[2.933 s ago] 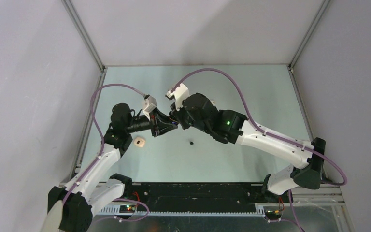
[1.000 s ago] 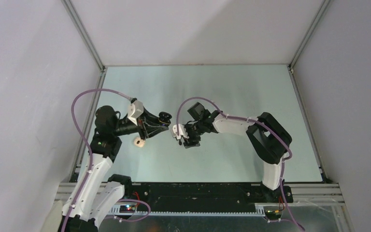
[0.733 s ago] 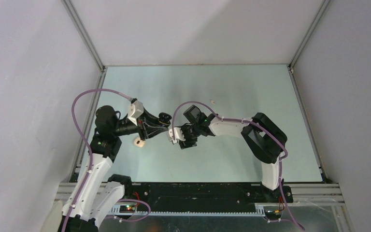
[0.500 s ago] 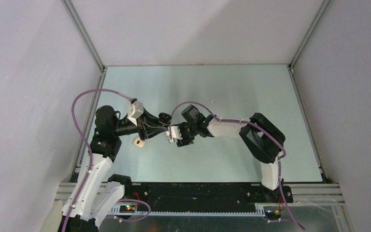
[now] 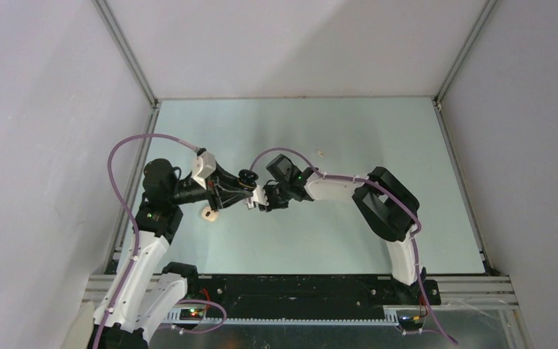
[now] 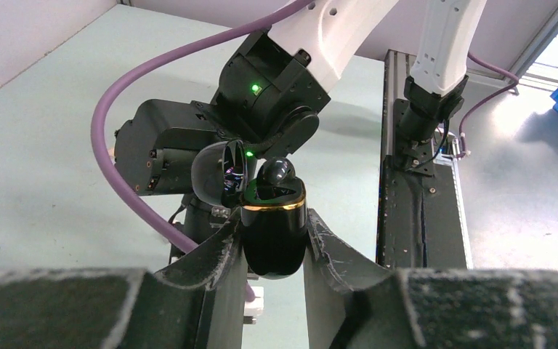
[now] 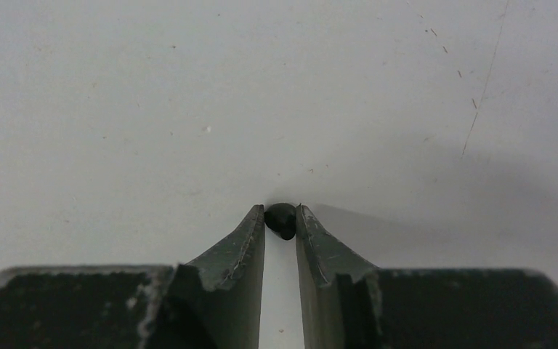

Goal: Insert the wireless bluetooth earbuds into the charging case
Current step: Place the left earbud at the center of the board, then adjust the left earbud at the center of the board, then pick up the left earbud from the center of the board, then insert the left earbud into the left side groove of the charging case.

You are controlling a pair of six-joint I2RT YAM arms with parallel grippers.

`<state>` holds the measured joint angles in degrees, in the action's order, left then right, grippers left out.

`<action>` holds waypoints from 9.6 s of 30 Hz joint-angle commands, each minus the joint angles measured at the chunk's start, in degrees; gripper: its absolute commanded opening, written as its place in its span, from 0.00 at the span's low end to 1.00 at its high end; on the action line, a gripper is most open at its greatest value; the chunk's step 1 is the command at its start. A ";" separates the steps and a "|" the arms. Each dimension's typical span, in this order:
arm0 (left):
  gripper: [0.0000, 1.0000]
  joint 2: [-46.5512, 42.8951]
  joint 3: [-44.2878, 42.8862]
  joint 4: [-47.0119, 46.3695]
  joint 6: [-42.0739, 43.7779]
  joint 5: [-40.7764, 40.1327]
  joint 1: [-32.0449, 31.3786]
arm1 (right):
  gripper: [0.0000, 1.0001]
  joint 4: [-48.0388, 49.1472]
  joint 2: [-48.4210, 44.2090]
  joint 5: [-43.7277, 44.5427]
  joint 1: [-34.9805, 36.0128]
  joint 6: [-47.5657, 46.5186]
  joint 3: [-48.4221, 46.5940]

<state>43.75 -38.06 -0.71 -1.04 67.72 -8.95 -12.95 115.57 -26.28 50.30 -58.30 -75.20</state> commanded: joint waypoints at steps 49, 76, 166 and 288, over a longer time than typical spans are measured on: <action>0.00 2.80 2.98 -11.94 -6.07 -1.67 -0.54 | 0.27 -6.39 -11.65 18.90 -44.70 61.02 9.93; 0.00 2.68 2.91 -12.03 -6.21 -1.63 -0.94 | 0.48 -9.31 -10.45 7.52 -48.14 62.60 9.81; 0.00 3.36 3.08 -11.40 -4.76 -1.86 -1.25 | 0.32 -43.85 8.87 7.43 -49.77 61.56 -22.25; 0.03 9.85 3.52 -13.52 -12.76 -5.49 -6.18 | 0.20 -8.62 -28.93 41.78 18.21 48.14 -13.41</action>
<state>54.63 -34.44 -12.49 -14.09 61.80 -14.79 -20.08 87.07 19.03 67.48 -12.03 -86.52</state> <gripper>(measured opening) 0.329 0.239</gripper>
